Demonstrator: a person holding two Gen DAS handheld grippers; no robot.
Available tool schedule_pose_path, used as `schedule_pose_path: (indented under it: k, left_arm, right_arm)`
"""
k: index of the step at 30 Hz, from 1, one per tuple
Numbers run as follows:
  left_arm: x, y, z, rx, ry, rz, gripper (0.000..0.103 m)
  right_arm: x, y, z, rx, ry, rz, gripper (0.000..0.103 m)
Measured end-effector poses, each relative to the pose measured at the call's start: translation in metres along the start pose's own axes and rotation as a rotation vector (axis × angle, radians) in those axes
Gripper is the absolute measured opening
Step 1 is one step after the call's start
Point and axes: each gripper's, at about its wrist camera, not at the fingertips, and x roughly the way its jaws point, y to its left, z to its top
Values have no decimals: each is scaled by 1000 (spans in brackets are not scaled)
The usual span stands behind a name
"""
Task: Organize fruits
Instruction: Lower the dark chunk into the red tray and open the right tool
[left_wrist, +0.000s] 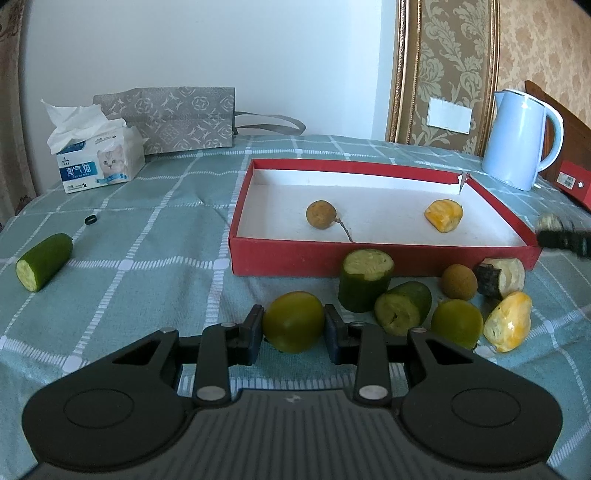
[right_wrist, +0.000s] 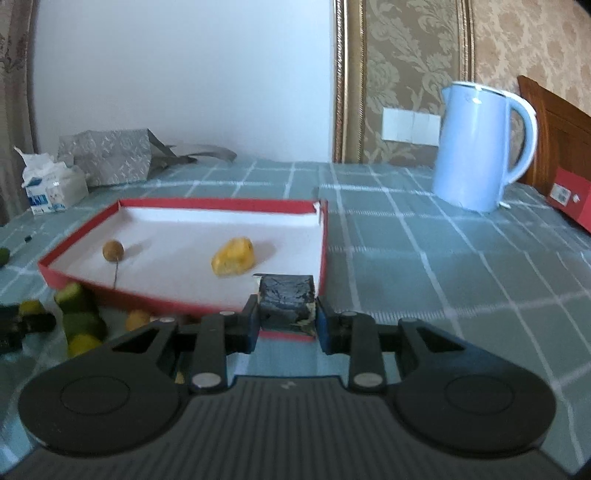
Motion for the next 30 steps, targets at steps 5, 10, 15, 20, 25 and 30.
schedule_pose_path:
  k: [5, 10, 15, 20, 25, 30]
  left_arm:
    - [0, 0, 0, 5, 1, 4, 34]
    - [0, 0, 0, 2, 1, 1, 34]
    - [1, 0, 0, 0, 1, 0, 34]
    - [0, 0, 0, 1, 1, 0, 34]
    - [1, 0, 0, 2, 1, 1, 34]
    - [1, -1, 0, 6, 1, 0, 34]
  right_arm:
    - [18, 3, 28, -28, -9, 11, 29]
    - [44, 16, 42, -68, 33, 61, 29]
    - [69, 32, 40, -120, 77, 27, 29]
    - [92, 36, 32, -131, 152, 36, 29]
    - [100, 37, 27, -134, 170, 38, 29]
    - [100, 34, 27, -125, 158, 32, 44]
